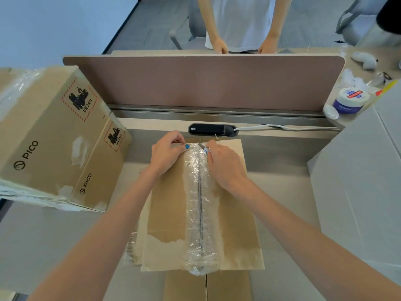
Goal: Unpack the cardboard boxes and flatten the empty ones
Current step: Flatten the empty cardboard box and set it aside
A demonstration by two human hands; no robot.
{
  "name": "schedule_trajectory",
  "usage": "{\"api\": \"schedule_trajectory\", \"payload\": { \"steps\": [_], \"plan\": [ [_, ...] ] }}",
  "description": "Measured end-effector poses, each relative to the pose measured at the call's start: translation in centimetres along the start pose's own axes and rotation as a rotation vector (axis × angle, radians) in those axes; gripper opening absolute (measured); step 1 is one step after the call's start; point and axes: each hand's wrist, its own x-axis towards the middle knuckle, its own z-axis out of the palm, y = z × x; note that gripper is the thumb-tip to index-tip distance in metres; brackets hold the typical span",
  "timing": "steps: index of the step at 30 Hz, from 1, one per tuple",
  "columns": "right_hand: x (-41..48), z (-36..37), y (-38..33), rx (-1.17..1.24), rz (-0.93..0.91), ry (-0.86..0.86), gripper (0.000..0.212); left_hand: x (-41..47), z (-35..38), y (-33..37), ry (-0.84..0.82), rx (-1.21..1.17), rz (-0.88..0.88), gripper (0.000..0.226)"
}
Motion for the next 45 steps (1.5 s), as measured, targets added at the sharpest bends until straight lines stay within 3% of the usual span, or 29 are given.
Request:
{"api": "schedule_trajectory", "payload": {
  "steps": [18, 39, 45],
  "plan": [
    [0.5, 0.9, -5.2, -0.263, 0.200, -0.096, 0.029, -0.5, 0.6, -1.0, 0.116, -0.068, 0.025, 0.004],
    [-7.0, 0.0, -7.4, -0.176, 0.307, -0.223, 0.015, -0.2, 2.1, -1.5, 0.205, 0.048, 0.159, 0.017],
    [-9.6, 0.5, -7.2, -0.137, 0.325, -0.144, 0.023, -0.8, 1.1, -1.4, 0.153, 0.115, 0.243, 0.018]
  ]
}}
